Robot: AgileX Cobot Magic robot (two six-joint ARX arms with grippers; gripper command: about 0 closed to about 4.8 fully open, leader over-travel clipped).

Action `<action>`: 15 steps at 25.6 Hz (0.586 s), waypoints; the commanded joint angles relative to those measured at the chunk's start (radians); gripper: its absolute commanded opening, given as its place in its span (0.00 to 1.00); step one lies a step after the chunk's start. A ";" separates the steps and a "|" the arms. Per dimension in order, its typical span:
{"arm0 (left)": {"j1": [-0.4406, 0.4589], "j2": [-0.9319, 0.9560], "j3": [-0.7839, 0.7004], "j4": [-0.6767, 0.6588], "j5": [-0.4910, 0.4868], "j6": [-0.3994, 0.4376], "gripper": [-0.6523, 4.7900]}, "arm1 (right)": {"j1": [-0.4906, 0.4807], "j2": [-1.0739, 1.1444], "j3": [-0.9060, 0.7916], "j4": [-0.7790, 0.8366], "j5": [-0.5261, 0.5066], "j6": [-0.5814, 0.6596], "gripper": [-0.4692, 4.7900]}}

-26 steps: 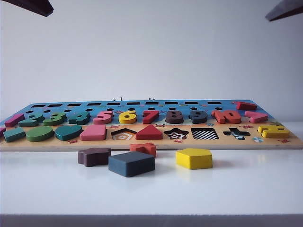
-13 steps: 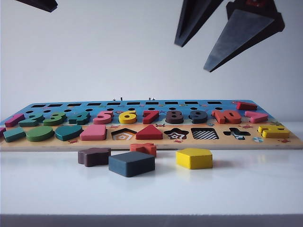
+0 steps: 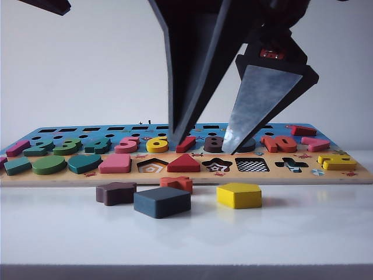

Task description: Insert the cube into the slot.

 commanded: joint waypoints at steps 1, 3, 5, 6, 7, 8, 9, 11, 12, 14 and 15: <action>-0.001 0.003 0.003 0.007 0.002 0.001 0.15 | 0.015 0.022 0.022 0.026 0.037 0.005 0.82; -0.001 0.005 0.003 0.007 0.002 0.001 0.15 | 0.022 0.043 0.039 0.031 0.055 0.005 0.85; -0.001 0.005 0.003 0.006 0.002 0.001 0.15 | 0.027 0.060 0.050 0.039 0.082 0.005 0.87; -0.001 0.005 0.003 0.006 0.002 0.001 0.15 | 0.027 0.069 0.055 0.041 0.090 0.008 0.88; -0.001 0.005 0.003 0.006 0.002 0.001 0.15 | 0.027 0.078 0.058 0.044 0.094 0.015 0.89; -0.001 0.005 0.003 0.007 0.002 0.001 0.15 | 0.027 0.090 0.063 0.045 0.095 0.029 0.89; -0.001 0.005 0.003 0.007 0.002 0.001 0.15 | 0.027 0.099 0.065 0.045 0.095 0.039 0.89; -0.001 0.005 0.003 0.006 0.002 0.001 0.15 | 0.031 0.120 0.066 0.048 0.097 0.056 0.89; -0.001 0.005 0.003 0.006 0.002 0.000 0.15 | 0.041 0.132 0.066 0.050 0.112 0.058 0.89; -0.001 0.005 0.003 0.006 0.002 0.000 0.15 | 0.047 0.138 0.066 0.054 0.124 0.060 0.89; -0.001 0.005 0.003 0.006 0.002 0.000 0.15 | 0.050 0.140 0.066 0.058 0.123 0.060 0.89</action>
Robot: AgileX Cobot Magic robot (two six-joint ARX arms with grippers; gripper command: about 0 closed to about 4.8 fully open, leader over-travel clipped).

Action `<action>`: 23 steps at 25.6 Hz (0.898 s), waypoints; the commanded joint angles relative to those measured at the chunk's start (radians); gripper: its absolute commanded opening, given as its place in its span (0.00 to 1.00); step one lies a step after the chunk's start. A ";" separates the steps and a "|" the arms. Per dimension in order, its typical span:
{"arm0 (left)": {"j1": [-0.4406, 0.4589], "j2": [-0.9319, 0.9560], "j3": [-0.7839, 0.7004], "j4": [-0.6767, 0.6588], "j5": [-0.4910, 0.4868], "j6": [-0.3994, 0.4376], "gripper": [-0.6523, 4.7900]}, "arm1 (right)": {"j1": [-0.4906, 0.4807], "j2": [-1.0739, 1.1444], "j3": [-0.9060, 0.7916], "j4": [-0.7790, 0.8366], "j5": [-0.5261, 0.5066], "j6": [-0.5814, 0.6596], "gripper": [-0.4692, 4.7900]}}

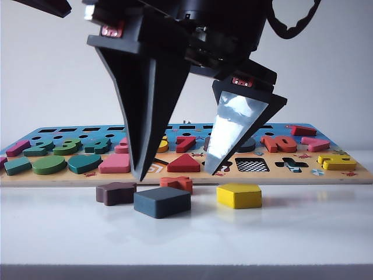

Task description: Insert the cube into the slot.

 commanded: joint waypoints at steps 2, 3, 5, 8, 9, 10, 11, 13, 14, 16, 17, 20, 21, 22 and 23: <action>-0.001 0.000 0.003 0.005 0.003 0.000 0.15 | 0.017 0.008 0.007 0.029 0.014 0.014 0.89; -0.001 0.000 0.003 0.005 0.003 0.000 0.15 | 0.018 0.012 0.007 0.034 0.015 0.022 0.89; -0.001 0.000 0.003 0.005 0.003 0.000 0.15 | 0.019 0.012 0.007 0.036 0.017 0.026 0.89; -0.001 0.000 0.003 0.003 0.003 0.000 0.15 | 0.021 0.012 0.007 0.039 0.032 0.026 0.88; -0.001 0.000 0.003 0.003 0.003 0.000 0.15 | 0.021 0.012 0.007 0.039 0.033 0.026 0.88; -0.001 0.000 0.003 0.003 0.003 0.000 0.15 | 0.021 0.012 0.007 0.041 0.035 0.026 0.88; -0.001 0.000 0.003 0.003 0.003 0.000 0.15 | 0.022 0.014 0.007 0.043 0.035 0.026 0.87; -0.001 0.000 0.003 0.003 0.003 0.000 0.15 | 0.022 0.020 0.007 0.044 0.035 0.026 0.87; -0.001 0.000 0.003 0.003 0.003 0.000 0.15 | 0.022 0.026 0.007 0.046 0.035 0.026 0.87; -0.001 0.000 0.003 0.003 0.003 0.000 0.15 | 0.022 0.035 0.007 0.047 0.035 0.026 0.86; -0.001 0.000 0.003 0.003 0.003 0.000 0.15 | 0.022 0.043 0.007 0.048 0.035 0.026 0.86; -0.001 0.000 0.003 0.004 0.003 0.000 0.15 | 0.022 0.057 0.007 0.052 0.035 0.026 0.86; -0.001 0.000 0.003 0.005 0.003 0.001 0.15 | 0.022 0.061 0.007 0.054 0.036 0.025 0.85; -0.001 0.000 0.003 0.005 0.003 0.001 0.15 | 0.022 0.061 0.007 0.055 0.036 0.025 0.84; -0.001 0.000 0.003 0.005 0.003 0.001 0.15 | 0.022 0.061 0.007 0.057 0.036 0.025 0.83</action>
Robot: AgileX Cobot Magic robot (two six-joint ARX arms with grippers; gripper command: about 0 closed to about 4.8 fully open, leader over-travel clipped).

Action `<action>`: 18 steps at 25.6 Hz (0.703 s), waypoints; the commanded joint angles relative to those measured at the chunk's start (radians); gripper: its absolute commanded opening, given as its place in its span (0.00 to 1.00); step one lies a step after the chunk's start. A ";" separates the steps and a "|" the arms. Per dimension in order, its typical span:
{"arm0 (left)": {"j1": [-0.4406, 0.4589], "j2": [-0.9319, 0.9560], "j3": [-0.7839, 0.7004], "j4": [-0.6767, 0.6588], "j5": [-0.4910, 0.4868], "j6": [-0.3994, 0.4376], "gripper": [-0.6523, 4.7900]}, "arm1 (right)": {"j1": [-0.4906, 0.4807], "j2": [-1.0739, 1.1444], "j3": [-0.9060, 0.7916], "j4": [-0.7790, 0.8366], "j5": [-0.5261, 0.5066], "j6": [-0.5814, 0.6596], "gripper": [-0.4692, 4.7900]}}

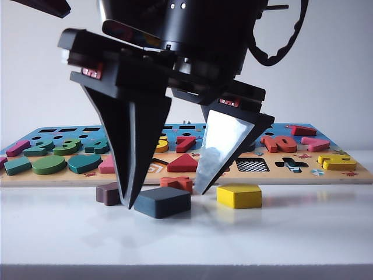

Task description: Insert the cube into the slot.

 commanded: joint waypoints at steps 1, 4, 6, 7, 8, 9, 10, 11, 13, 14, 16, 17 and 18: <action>-0.001 0.000 0.003 0.009 0.004 0.001 0.15 | 0.003 -0.001 0.006 0.019 0.008 0.003 0.80; -0.001 0.000 0.003 0.010 0.004 0.001 0.15 | 0.003 -0.001 0.006 0.021 0.008 0.002 0.73; -0.001 0.000 0.003 0.010 0.004 0.001 0.15 | 0.003 -0.001 0.006 0.021 0.007 0.002 0.67; -0.001 0.000 0.003 0.010 0.004 0.001 0.15 | 0.003 -0.001 0.006 0.020 0.007 0.002 0.64; -0.001 0.000 0.003 0.010 0.004 0.001 0.15 | 0.003 -0.001 0.006 0.020 0.007 0.002 0.62; -0.001 0.000 0.003 0.010 0.004 0.001 0.15 | 0.003 -0.001 0.006 0.020 0.007 0.002 0.60; -0.001 0.000 0.003 0.010 0.004 0.001 0.15 | 0.003 -0.001 0.006 0.020 0.007 0.001 0.59; -0.001 0.000 0.003 0.010 0.004 0.001 0.15 | 0.003 -0.001 0.006 0.020 0.007 0.000 0.58; -0.001 0.000 0.003 0.010 0.004 0.001 0.15 | 0.003 -0.001 0.006 0.021 0.007 -0.001 0.57; -0.001 0.000 0.003 0.010 0.004 0.001 0.15 | 0.003 -0.001 0.006 0.021 0.007 -0.001 0.56; -0.001 0.000 0.003 0.010 0.004 0.001 0.15 | 0.003 -0.001 0.006 0.021 0.007 -0.001 0.55; -0.001 0.000 0.003 0.010 0.004 0.001 0.15 | 0.003 -0.001 0.006 0.021 0.007 -0.001 0.54; -0.001 0.000 0.003 0.010 0.004 0.001 0.15 | 0.003 -0.001 0.006 0.021 0.007 0.000 0.54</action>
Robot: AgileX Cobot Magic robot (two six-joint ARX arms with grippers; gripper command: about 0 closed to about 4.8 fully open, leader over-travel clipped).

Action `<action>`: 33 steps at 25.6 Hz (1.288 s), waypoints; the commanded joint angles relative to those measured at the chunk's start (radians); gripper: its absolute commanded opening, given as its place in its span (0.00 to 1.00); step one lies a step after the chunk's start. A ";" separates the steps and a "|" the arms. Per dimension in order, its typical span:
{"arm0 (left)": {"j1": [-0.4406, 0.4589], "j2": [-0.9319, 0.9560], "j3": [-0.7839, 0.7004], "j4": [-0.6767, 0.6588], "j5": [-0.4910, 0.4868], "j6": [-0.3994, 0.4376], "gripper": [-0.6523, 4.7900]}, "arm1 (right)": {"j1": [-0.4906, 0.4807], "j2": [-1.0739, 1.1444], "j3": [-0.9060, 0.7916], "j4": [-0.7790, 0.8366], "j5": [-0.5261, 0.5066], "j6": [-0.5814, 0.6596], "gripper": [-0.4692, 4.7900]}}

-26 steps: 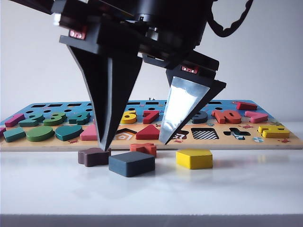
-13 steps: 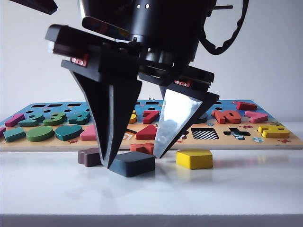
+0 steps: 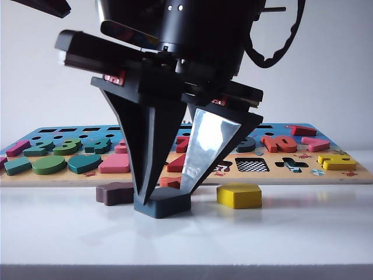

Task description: Insert the cube into the slot.

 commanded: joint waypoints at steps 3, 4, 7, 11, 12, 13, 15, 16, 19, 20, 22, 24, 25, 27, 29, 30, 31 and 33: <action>-0.001 0.000 0.003 0.010 0.004 0.001 0.15 | 0.003 -0.003 0.006 0.010 0.007 0.000 0.54; -0.001 0.000 0.003 0.010 0.004 0.001 0.15 | 0.003 -0.003 0.006 0.010 0.007 0.000 0.53; -0.001 0.000 0.003 0.010 0.004 0.001 0.15 | 0.003 -0.003 0.006 0.010 0.007 0.000 0.49; -0.001 0.000 0.003 0.010 0.004 0.001 0.15 | 0.003 -0.003 0.006 0.010 0.007 0.000 0.48; -0.001 0.000 0.003 0.010 0.004 0.001 0.15 | 0.003 -0.003 0.006 0.010 0.007 0.000 0.48; -0.001 0.000 0.003 0.010 0.004 0.001 0.15 | 0.003 -0.003 0.006 0.010 0.007 0.000 0.46; -0.001 0.000 0.003 0.010 0.004 0.001 0.15 | 0.003 -0.003 0.006 0.010 0.007 0.000 0.43; -0.001 0.000 0.003 0.010 0.004 0.001 0.15 | 0.003 -0.004 0.008 0.010 0.008 0.000 0.42; -0.001 0.000 0.003 0.010 0.004 0.001 0.15 | 0.003 -0.011 0.027 0.008 0.007 -0.001 0.39; -0.001 0.000 0.003 0.010 0.004 0.001 0.15 | 0.002 -0.018 0.039 0.001 0.007 0.000 0.38; -0.001 0.000 0.003 0.010 0.004 0.001 0.15 | 0.001 -0.034 0.081 -0.033 0.008 0.000 0.38; -0.001 0.000 0.003 0.010 0.004 0.001 0.15 | -0.005 -0.053 0.105 -0.048 0.011 0.002 0.37; -0.001 0.000 0.003 0.010 0.004 0.001 0.15 | -0.010 -0.066 0.113 -0.051 0.014 0.008 0.37; -0.001 0.000 0.003 0.010 0.004 0.001 0.15 | -0.016 -0.094 0.122 -0.055 0.057 0.031 0.37; -0.001 0.000 0.003 0.010 0.004 0.001 0.15 | -0.027 -0.129 0.123 -0.062 0.135 0.060 0.37; -0.001 0.000 0.003 0.010 0.004 0.001 0.15 | -0.038 -0.145 0.123 -0.069 0.174 0.073 0.37; -0.002 0.000 0.003 0.010 0.004 0.001 0.15 | -0.048 -0.160 0.123 -0.079 0.204 0.092 0.37; -0.001 0.000 0.003 0.010 0.004 0.001 0.15 | -0.085 -0.200 0.123 -0.111 0.260 0.166 0.37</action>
